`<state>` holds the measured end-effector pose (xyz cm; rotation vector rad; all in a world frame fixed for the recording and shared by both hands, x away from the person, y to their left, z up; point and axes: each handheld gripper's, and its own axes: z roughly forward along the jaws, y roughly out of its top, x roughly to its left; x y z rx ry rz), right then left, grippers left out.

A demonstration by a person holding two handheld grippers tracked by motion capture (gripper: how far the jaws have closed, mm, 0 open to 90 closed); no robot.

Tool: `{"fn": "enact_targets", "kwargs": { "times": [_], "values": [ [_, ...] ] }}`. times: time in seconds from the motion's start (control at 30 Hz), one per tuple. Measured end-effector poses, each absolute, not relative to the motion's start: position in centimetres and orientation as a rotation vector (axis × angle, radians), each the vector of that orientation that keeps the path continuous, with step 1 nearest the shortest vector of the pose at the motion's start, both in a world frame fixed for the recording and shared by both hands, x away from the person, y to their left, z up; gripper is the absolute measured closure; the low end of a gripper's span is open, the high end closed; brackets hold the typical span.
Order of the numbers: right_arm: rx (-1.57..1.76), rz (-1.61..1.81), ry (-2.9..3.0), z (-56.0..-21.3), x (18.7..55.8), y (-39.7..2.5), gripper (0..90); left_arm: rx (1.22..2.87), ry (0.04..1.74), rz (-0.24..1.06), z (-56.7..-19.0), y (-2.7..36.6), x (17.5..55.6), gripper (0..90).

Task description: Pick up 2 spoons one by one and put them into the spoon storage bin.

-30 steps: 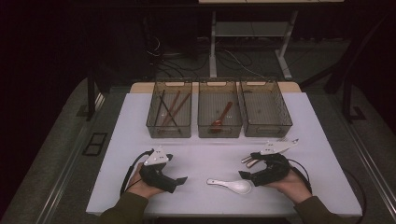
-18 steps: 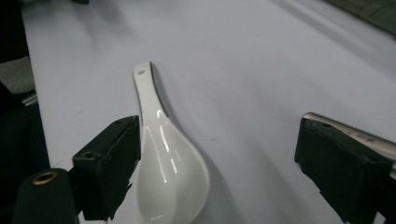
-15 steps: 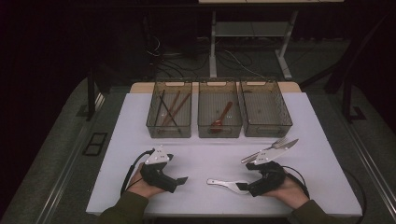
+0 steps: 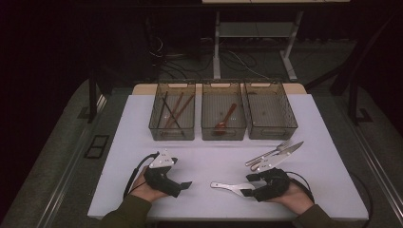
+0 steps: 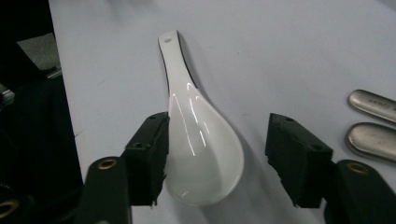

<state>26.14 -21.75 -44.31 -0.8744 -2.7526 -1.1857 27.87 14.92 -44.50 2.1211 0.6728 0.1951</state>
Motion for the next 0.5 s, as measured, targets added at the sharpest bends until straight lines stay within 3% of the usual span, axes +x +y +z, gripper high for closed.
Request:
{"fn": "enact_targets", "kwargs": {
  "times": [0.5],
  "values": [
    [-0.776, -1.129, -2.813, -44.49, 25.83, -21.46, 57.9, 2.123, 0.661, 0.183, -44.58, 14.77, 27.82, 0.0]
  ]
}}
